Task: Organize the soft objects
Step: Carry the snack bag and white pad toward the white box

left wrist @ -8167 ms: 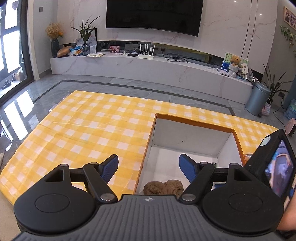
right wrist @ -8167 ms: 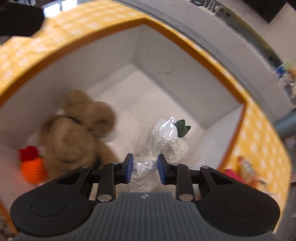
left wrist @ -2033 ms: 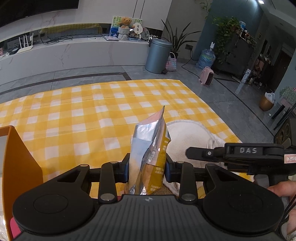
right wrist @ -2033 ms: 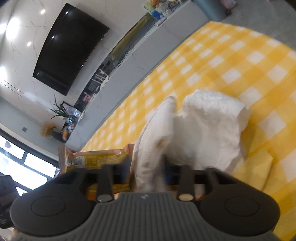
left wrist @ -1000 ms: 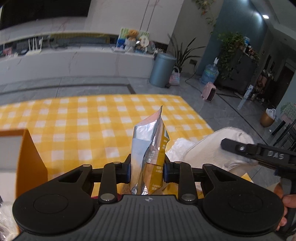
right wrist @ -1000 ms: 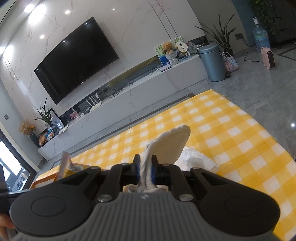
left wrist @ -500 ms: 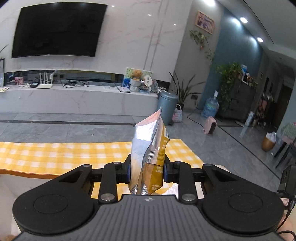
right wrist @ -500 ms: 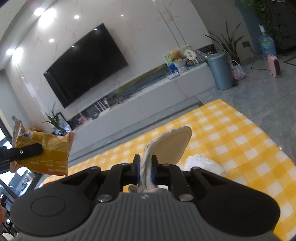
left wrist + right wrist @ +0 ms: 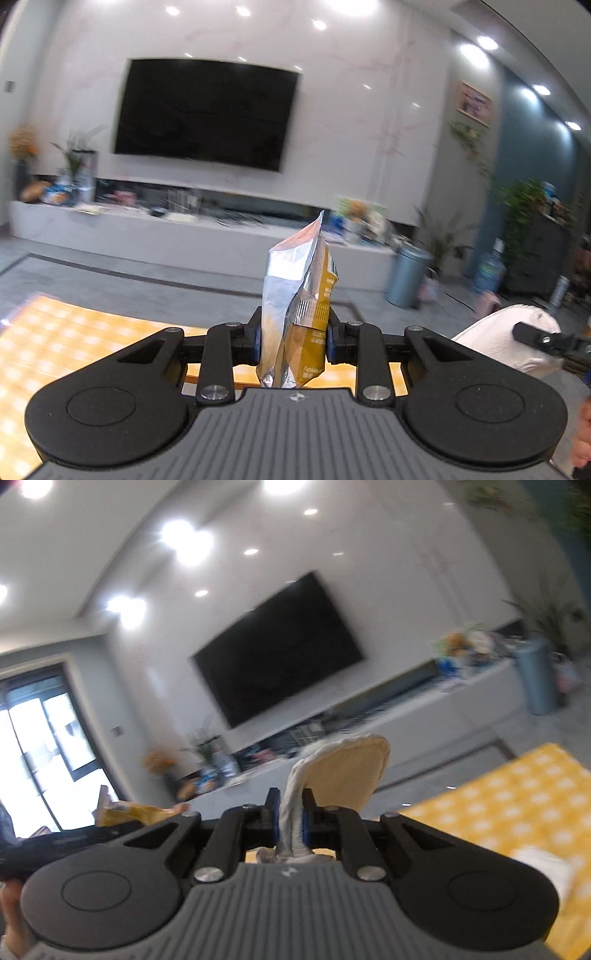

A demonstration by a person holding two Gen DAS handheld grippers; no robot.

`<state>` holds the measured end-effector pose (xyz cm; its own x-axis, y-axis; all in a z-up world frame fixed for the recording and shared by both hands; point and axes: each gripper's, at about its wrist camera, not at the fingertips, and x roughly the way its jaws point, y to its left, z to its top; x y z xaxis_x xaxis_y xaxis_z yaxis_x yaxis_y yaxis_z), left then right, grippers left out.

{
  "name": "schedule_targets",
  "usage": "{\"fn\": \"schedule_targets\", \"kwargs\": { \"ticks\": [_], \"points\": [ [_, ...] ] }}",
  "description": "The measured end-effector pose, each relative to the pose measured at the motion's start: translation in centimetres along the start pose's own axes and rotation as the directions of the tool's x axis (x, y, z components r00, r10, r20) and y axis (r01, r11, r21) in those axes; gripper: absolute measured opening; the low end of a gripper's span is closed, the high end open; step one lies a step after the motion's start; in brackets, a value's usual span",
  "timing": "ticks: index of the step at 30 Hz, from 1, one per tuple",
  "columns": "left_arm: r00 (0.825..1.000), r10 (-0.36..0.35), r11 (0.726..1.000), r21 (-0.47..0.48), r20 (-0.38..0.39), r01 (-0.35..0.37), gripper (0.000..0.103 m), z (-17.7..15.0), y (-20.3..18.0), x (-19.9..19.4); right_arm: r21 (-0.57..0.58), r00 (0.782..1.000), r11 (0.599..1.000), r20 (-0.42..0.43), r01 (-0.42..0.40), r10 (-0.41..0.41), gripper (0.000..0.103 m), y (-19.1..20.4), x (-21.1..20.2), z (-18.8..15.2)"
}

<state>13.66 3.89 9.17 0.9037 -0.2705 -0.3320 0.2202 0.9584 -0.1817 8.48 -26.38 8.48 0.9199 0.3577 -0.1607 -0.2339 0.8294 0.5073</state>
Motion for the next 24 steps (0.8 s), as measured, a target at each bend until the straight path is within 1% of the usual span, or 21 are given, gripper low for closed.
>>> {"fn": "schedule_targets", "kwargs": {
  "ticks": [3,5,7,9,11,13,16,19,21,24],
  "points": [
    [0.999,0.053,0.998,-0.045,0.013,-0.052,0.034,-0.5,2.2,-0.9,-0.040,0.996,0.996,-0.044,-0.085,0.083,0.010,4.0,2.6,-0.8],
    [0.997,0.078,0.995,-0.071,0.019,-0.077,0.034,-1.2,3.4,-1.3,-0.065,0.987,0.989,-0.094,-0.133,0.126,0.010,6.6,4.8,-1.8],
    [0.995,0.102,0.991,-0.085,0.018,-0.100,0.034,-1.8,4.8,-1.4,-0.085,0.978,0.983,-0.150,-0.162,0.148,0.010,9.0,7.1,-3.0],
    [0.990,0.135,0.984,-0.126,0.034,-0.129,0.033,-2.7,6.2,-1.7,-0.118,0.967,0.976,-0.203,-0.181,0.154,0.010,11.2,9.3,-4.6],
    [0.989,0.142,0.977,-0.163,0.033,-0.135,0.033,-3.7,7.4,-1.5,-0.139,0.956,0.972,-0.252,-0.187,0.148,0.010,12.8,11.3,-6.3],
    [0.991,0.131,0.975,-0.181,0.022,-0.125,0.033,-4.5,8.7,-1.0,-0.151,0.942,0.970,-0.305,-0.189,0.136,0.010,14.0,13.1,-7.9],
    [0.993,0.118,0.971,-0.209,0.002,-0.115,0.033,-5.4,10.3,-0.2,-0.182,0.924,0.969,-0.370,-0.170,0.093,0.010,15.1,16.1,-9.9],
    [0.994,0.104,0.960,-0.260,-0.013,-0.104,0.033,-5.9,12.0,-0.4,-0.184,0.910,0.973,-0.411,-0.141,0.054,0.009,15.9,19.0,-11.4],
    [0.995,0.098,0.954,-0.282,-0.017,-0.099,0.033,-6.1,13.0,-0.9,-0.168,0.904,0.977,-0.425,-0.131,0.049,0.010,16.0,20.6,-12.1],
    [0.994,0.110,0.950,-0.292,-0.015,-0.109,0.033,-6.4,14.1,-1.6,-0.155,0.885,0.978,-0.463,-0.143,0.056,0.010,15.9,23.2,-13.1]
  ]
}}
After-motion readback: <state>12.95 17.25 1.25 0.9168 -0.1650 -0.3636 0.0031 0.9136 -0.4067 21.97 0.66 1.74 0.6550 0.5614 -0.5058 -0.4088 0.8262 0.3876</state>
